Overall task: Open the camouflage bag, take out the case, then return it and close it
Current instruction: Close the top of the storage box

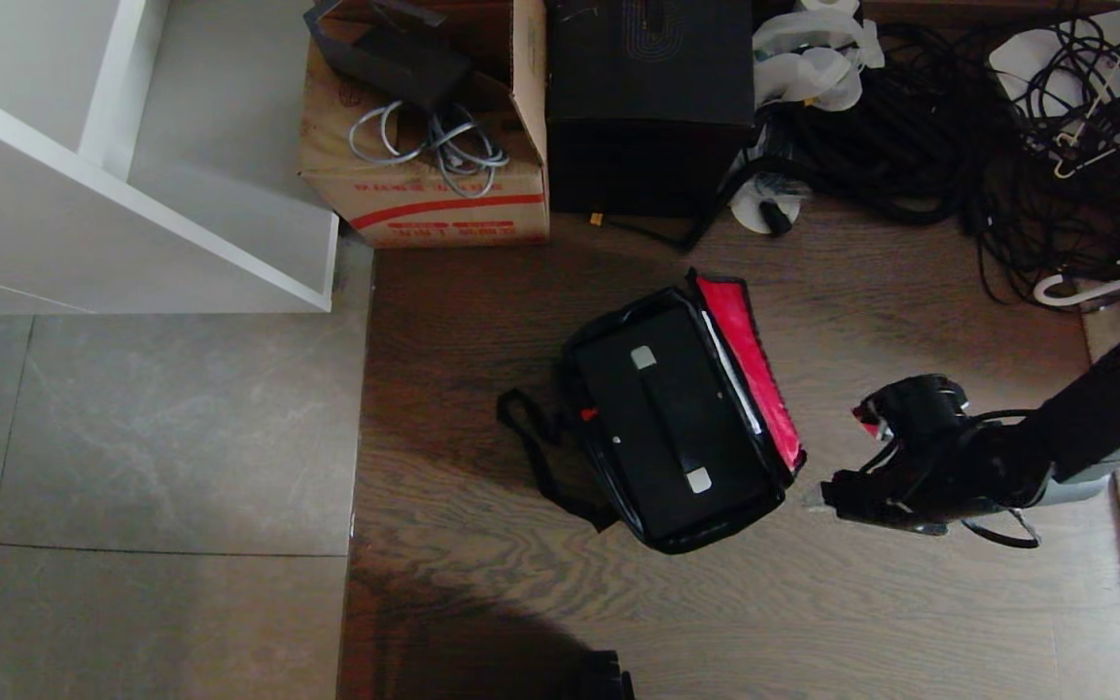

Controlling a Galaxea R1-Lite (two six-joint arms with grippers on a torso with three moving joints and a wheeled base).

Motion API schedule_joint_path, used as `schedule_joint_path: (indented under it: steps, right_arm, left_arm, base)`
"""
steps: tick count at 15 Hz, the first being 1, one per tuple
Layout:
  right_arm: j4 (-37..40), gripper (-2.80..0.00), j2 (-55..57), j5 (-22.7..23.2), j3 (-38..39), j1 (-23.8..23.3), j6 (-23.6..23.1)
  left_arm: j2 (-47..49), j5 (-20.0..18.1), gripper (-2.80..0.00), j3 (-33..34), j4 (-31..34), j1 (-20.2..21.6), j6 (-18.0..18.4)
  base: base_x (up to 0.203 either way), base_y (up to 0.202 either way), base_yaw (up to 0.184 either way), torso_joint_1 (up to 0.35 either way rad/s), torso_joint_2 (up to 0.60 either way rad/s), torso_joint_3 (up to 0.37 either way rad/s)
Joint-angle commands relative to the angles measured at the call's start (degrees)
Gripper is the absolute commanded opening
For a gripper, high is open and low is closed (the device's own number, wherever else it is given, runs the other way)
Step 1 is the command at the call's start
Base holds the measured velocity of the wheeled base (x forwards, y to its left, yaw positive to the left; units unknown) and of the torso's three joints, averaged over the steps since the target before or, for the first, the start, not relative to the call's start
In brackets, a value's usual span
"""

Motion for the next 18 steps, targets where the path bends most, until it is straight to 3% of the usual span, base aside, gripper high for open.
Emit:
schedule_joint_path:
  steps: [1, 3, 6, 8, 11, 15, 18]
  right_arm:
    - [-0.70, 0.00, -2.20, 0.46, 2.21, -1.59, -15.79]
    - [-4.65, 0.00, -1.57, 0.68, 2.31, -1.82, -24.04]
    - [-9.46, 0.00, 1.16, 0.70, 3.48, -1.85, -43.63]
    - [-14.78, 0.00, 4.93, 0.71, 3.64, -1.21, -51.91]
    - [-27.67, 0.00, 9.22, 1.69, 3.85, 0.13, -56.45]
    - [-35.10, 0.00, 12.03, 11.18, 3.95, -1.22, -56.35]
    - [-37.08, 0.00, 14.15, 12.24, 3.09, -2.46, -56.78]
  left_arm:
    - [0.06, 0.00, -2.80, 0.05, -0.01, 0.00, 0.02]
    - [0.06, 0.00, -2.80, 0.04, -0.01, 0.00, 0.02]
    - [0.06, 0.00, -2.80, 0.05, -0.01, 0.00, 0.02]
    - [0.06, 0.00, -2.80, -0.04, -0.01, 0.00, 0.02]
    - [0.06, 0.00, -2.80, 0.05, -0.01, 0.00, 0.02]
    - [0.06, 0.00, -2.80, 0.05, -0.01, 0.00, 0.02]
    - [0.02, 0.00, -2.80, -0.01, -0.01, 0.00, 0.02]
  base:
    - [0.000, 0.000, 0.000, 0.000, 0.00, 0.000]
    - [0.000, 0.000, 0.000, 0.000, 0.00, 0.000]
    - [0.000, 0.000, 0.000, 0.000, 0.00, 0.000]
    - [0.000, 0.000, 0.000, 0.000, 0.00, 0.000]
    - [0.000, 0.000, 0.000, 0.000, 0.00, 0.000]
    - [0.000, 0.000, 0.000, 0.000, 0.00, 0.000]
    - [0.000, 0.000, 0.000, 0.000, 0.00, 0.000]
